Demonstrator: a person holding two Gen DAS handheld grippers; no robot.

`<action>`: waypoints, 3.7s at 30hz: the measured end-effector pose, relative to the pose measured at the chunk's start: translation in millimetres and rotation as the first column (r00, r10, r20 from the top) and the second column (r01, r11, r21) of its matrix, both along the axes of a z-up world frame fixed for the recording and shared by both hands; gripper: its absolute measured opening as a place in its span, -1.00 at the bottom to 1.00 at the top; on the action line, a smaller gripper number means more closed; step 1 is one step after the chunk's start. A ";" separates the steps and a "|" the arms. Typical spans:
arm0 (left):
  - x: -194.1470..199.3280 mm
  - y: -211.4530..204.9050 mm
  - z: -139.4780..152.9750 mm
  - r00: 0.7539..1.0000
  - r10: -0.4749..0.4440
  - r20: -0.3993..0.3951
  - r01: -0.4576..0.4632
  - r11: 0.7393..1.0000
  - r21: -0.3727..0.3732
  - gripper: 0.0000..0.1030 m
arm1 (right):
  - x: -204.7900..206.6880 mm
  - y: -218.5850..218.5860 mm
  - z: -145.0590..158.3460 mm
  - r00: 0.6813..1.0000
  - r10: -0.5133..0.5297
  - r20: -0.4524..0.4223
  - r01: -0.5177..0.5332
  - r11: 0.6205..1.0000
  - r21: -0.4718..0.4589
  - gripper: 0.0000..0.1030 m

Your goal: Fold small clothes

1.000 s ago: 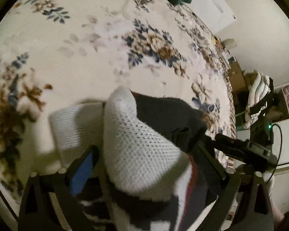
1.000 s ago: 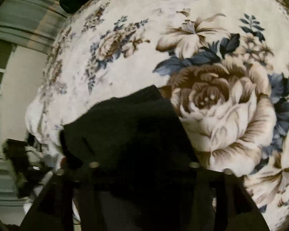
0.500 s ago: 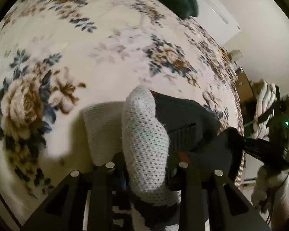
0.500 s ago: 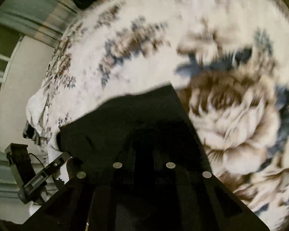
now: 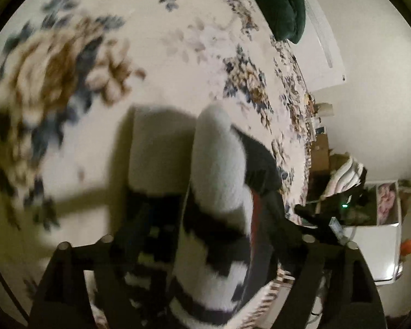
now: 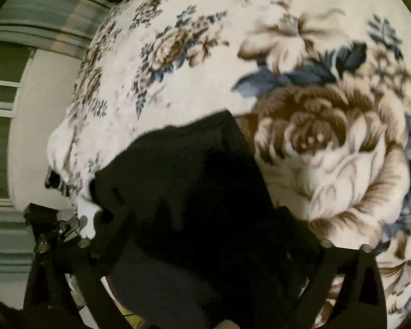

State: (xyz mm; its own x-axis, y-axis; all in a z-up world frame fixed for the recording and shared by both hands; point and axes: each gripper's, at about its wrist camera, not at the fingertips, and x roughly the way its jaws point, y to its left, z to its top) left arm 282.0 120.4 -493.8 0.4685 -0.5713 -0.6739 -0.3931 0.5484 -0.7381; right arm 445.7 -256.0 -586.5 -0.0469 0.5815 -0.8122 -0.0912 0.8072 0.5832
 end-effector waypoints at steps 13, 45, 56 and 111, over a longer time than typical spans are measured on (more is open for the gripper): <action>11.0 -6.6 -69.1 0.998 -0.045 -0.033 0.043 0.996 -0.080 1.00 | 11.5 18.8 -72.6 0.958 0.231 -0.172 -0.208 0.968 0.141 1.00; 155.1 -50.7 31.2 0.911 -0.344 0.228 0.341 0.938 0.057 0.36 | 13.8 -48.8 -3.1 0.991 -0.123 -0.046 0.131 0.947 0.293 -0.25; 362.0 -113.9 39.0 0.825 -0.497 0.268 0.477 0.868 0.140 0.37 | 177.9 -133.5 24.5 0.938 -0.344 0.049 0.322 0.914 0.247 -0.25; 91.5 -210.4 340.7 0.883 -0.465 0.061 0.243 0.565 0.789 0.87 | -136.0 -43.1 401.1 0.707 -0.194 0.680 0.619 0.634 -0.463 1.00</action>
State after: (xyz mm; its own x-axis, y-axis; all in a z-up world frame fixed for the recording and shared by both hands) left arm 373.5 -89.9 -153.1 0.5458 -0.0809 -0.8340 0.0823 0.9957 -0.0427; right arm 309.6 -299.1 -185.4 0.6040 -0.2296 -0.7632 0.2361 0.9662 -0.1038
